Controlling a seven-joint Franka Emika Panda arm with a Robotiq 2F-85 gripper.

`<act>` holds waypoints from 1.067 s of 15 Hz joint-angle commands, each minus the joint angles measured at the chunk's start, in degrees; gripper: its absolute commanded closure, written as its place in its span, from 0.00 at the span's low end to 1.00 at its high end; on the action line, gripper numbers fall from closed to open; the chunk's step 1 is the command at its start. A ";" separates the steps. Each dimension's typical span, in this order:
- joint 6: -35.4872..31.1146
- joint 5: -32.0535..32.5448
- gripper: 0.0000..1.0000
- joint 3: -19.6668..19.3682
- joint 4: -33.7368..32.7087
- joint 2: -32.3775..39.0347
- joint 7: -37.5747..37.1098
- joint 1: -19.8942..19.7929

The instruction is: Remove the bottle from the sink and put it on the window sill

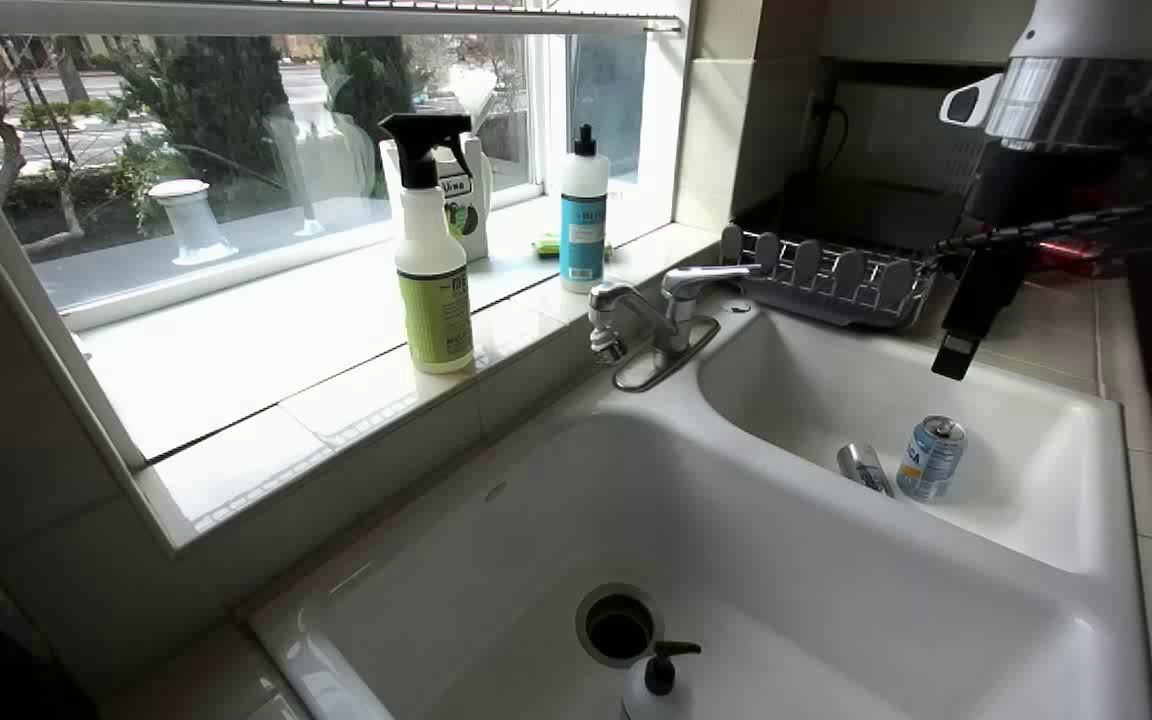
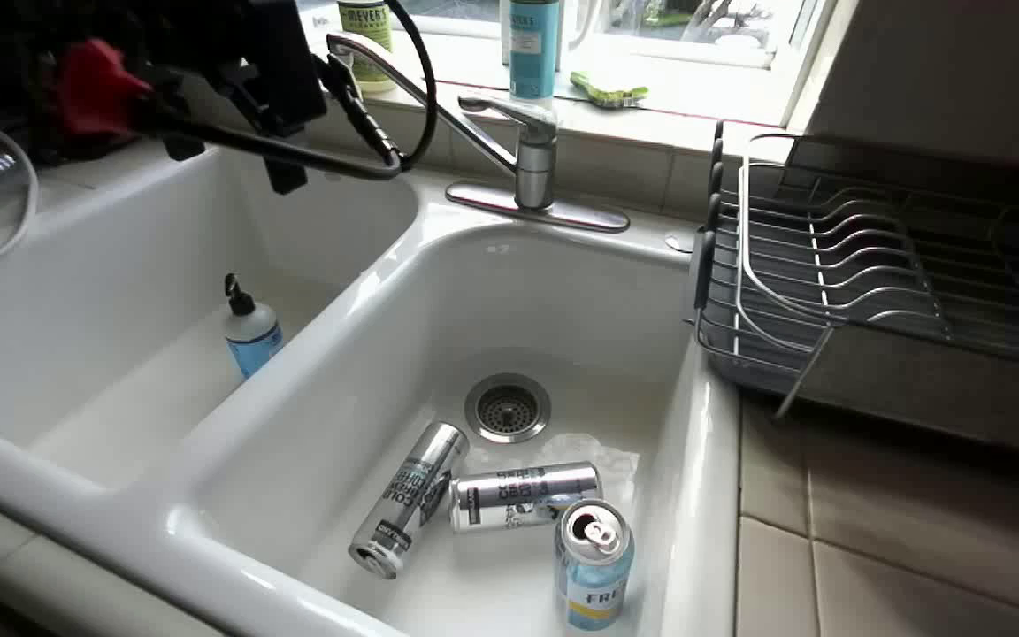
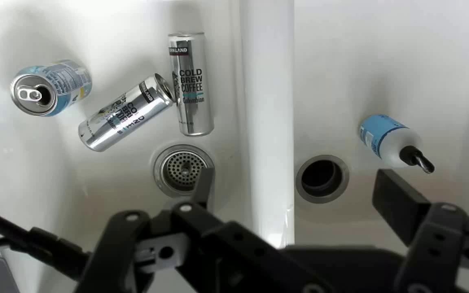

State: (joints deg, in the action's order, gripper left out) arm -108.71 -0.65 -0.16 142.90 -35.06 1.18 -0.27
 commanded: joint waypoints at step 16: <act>0.75 0.71 0.00 1.56 -2.49 3.95 0.56 1.50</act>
State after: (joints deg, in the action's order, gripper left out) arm -108.71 -0.65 -0.06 142.81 -34.92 1.20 -0.20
